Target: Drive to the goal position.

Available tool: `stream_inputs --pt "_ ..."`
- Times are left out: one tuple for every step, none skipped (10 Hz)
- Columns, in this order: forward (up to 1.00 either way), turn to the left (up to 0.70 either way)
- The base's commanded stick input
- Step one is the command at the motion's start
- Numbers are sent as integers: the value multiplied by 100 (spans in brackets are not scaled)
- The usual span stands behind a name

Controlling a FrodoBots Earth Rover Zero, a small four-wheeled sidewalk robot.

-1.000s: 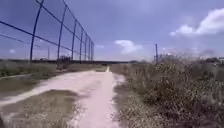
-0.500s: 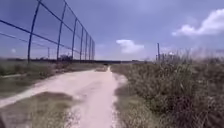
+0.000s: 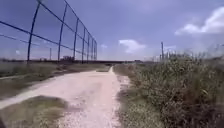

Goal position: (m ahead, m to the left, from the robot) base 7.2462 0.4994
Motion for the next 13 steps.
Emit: stream_inputs --pt "70 1" --pt "70 27" --pt "70 27" --pt "70 26" --pt "70 0" --pt "70 0" --pt "70 0" --pt "70 0" --pt "70 0" --pt "70 0" --pt "70 0" --pt "70 0" --pt "70 -6"
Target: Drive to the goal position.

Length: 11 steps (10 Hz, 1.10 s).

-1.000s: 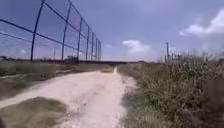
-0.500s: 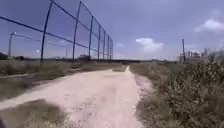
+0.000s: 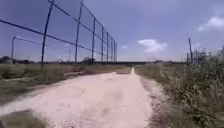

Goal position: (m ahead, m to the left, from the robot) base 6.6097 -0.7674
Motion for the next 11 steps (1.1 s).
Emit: stream_inputs --pt "70 -20" --pt "70 -27" --pt "70 -27" --pt "70 -27" --pt "70 -27" --pt "70 -26" --pt "70 0" --pt "70 0" --pt "70 0" --pt "70 0" --pt "70 0"
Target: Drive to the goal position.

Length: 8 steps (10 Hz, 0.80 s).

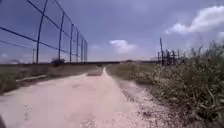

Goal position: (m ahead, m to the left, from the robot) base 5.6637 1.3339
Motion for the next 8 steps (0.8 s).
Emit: stream_inputs --pt "70 0" --pt "70 0" --pt "70 0" --pt "70 14" --pt "70 27" --pt "70 27" --pt "70 27" --pt "70 27"
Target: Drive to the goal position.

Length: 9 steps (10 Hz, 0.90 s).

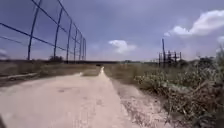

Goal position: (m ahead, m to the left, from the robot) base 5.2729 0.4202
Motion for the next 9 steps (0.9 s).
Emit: stream_inputs --pt "70 27" --pt "70 0" --pt "70 0" --pt "70 0" --pt "70 0" --pt "70 0" --pt "70 0" --pt "70 0" --pt "70 0"
